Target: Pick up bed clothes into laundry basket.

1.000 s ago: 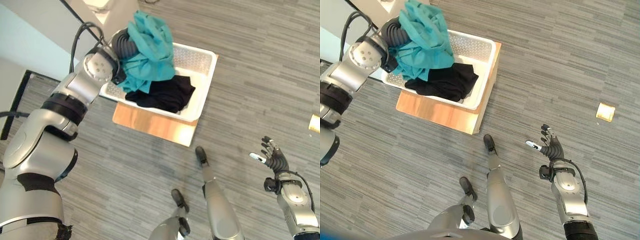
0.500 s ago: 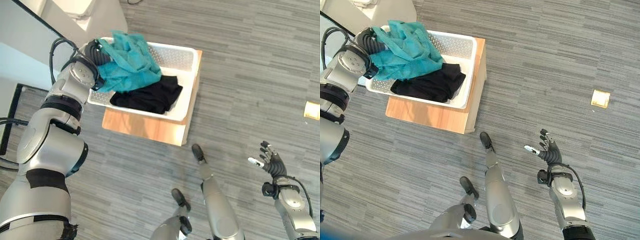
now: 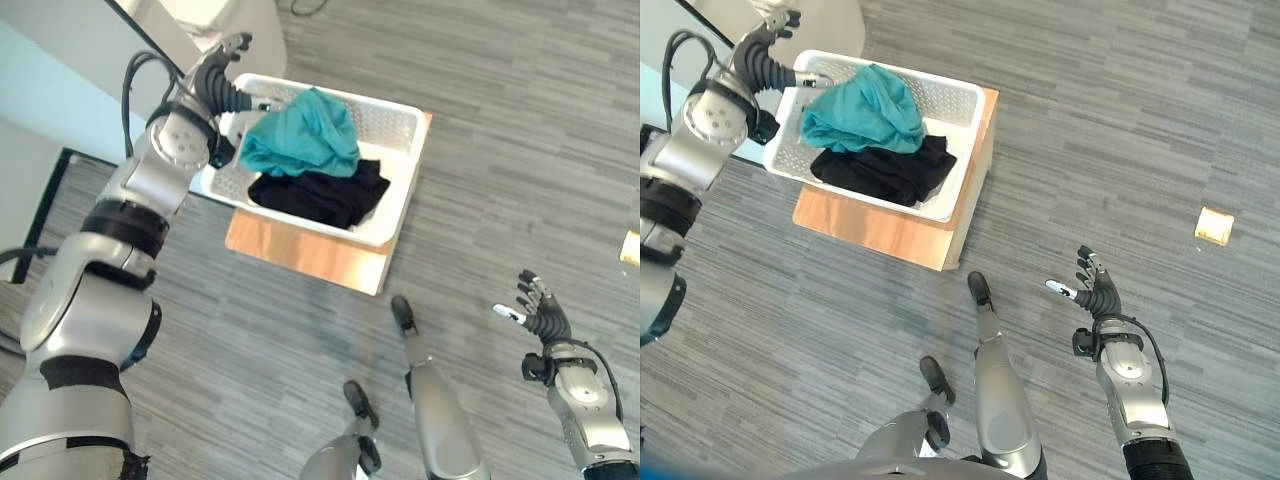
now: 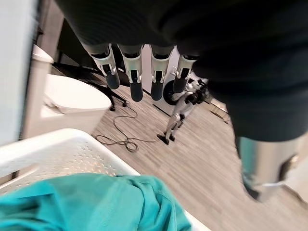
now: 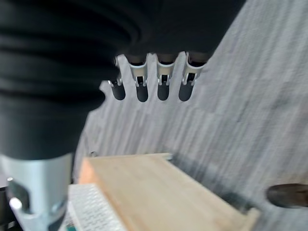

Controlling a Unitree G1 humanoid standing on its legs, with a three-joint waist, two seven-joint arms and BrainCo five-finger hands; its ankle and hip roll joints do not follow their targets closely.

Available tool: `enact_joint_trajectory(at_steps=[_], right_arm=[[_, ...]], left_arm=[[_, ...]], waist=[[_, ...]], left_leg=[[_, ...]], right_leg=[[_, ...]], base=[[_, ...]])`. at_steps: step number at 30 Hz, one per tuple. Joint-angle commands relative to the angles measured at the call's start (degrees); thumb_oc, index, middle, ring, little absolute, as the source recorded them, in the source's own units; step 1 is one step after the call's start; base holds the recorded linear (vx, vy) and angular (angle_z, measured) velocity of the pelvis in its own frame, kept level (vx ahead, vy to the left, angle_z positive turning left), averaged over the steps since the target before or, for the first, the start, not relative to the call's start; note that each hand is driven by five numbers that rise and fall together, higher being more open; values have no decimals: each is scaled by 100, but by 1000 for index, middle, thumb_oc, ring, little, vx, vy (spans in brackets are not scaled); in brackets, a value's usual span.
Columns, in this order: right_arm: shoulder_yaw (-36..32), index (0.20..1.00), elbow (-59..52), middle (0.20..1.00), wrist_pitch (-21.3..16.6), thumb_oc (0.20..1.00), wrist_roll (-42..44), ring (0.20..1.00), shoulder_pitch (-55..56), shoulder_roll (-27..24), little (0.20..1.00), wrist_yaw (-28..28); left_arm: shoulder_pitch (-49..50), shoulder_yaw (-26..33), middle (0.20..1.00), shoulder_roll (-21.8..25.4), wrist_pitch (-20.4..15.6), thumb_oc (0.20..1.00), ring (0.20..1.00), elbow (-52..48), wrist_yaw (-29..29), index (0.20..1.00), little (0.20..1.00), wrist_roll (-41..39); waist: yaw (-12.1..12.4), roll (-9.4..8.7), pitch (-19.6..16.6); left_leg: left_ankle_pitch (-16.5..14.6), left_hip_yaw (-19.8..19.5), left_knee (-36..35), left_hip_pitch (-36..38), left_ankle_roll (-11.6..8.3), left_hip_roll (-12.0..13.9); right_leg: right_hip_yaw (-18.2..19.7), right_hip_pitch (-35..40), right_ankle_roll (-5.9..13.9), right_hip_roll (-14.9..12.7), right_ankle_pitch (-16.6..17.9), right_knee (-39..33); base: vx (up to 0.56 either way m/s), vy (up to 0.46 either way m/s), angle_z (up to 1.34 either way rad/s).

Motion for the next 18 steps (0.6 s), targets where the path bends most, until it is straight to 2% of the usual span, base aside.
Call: enact_joint_trajectory(at_steps=[1, 3, 4, 7, 10, 11, 13, 16, 17, 18], right_arm=[[-400, 1000, -102, 1000, -168, 1000, -181, 1000, 275, -56, 1000, -59], [-471, 1000, -105, 1000, -165, 1000, -263, 1000, 225, -41, 1000, -39], [-445, 1000, -107, 1000, -166, 1000, -262, 1000, 228, -64, 1000, -38], [-392, 1000, 106, 1000, -172, 1000, -188, 1000, -66, 96, 1000, -6], [-341, 1000, 140, 1000, -196, 1000, -70, 1000, -91, 157, 1000, 37], [-144, 1000, 291, 1000, -253, 1000, 472, 1000, -180, 414, 1000, 283], [-5, 1000, 371, 1000, -257, 1000, 643, 1000, -201, 477, 1000, 387], [369, 1000, 424, 1000, -153, 1000, 862, 1000, -167, 659, 1000, 610], [584, 1000, 423, 1000, -109, 1000, 769, 1000, -91, 680, 1000, 747], [588, 1000, 425, 1000, -111, 1000, 768, 1000, -85, 678, 1000, 747]], left_arm=[[1971, 1594, 1000, 153, -519, 1000, 1000, -1188, 505, 1000, 1000, -1134], [3455, 2486, 1000, -378, -612, 1000, 1000, -2023, 540, 1000, 1000, -1238], [3530, 2543, 1000, -389, -591, 1000, 1000, -2078, 543, 1000, 1000, -1226], [5319, 3276, 1000, -1671, -606, 1000, 1000, -2548, 389, 1000, 1000, -1474], [5657, 3351, 1000, -1948, -598, 1000, 1000, -2651, 367, 1000, 1000, -1456], [6389, 3390, 1000, -2498, -538, 1000, 1000, -2805, 203, 1000, 1000, -1398], [6582, 3370, 1000, -2616, -522, 1000, 1000, -2831, 155, 1000, 1000, -1344], [6951, 3257, 1000, -3197, -489, 1000, 1000, -2689, -3, 1000, 1000, -2112], [7157, 3226, 1000, -3408, -527, 1000, 1000, -2793, -4, 1000, 1000, -2170], [7171, 3226, 1000, -3412, -523, 1000, 1000, -2805, -1, 1000, 1000, -2167]], waist=[[406, -269, -543], [547, -327, -650], [520, -319, -660], [780, -439, -961], [809, -445, -1027], [995, -504, -1199], [1059, -521, -1259], [1230, -594, -1398], [1328, -647, -1447], [1322, -646, -1442]], left_leg=[[667, -541, 29, -272, -224, 355], [584, -607, 29, -81, -204, 363], [613, -604, 29, -95, -206, 360], [545, -689, 29, 197, -156, 366], [527, -701, 29, 285, -145, 372], [510, -793, 29, 455, -104, 371], [503, -834, 29, 531, -94, 377], [485, -988, 29, 717, -50, 370], [448, -1071, 34, 842, -4, 358], [446, -1075, 34, 854, -3, 357]], right_leg=[[-276, 1265, 773, -535, -891, 90], [-326, 1478, 744, -523, -1006, 100], [-321, 1468, 738, -525, -976, 91], [-416, 1808, 676, -480, -1103, 103], [-435, 1920, 669, -476, -1132, 100], [-514, 2138, 636, -457, -1207, 127], [-561, 2233, 623, -459, -1237, 137], [-690, 2460, 562, -457, -1393, 255], [-727, 2604, 540, -482, -1466, 318], [-731, 2618, 540, -483, -1471, 319]], base=[[87, -26, 25], [55, -12, 25], [32, -7, 18], [67, 14, 28], [35, 16, 8], [25, 12, 42], [24, 6, 23], [19, -13, 29], [36, -16, 14], [26, 0, 18]])
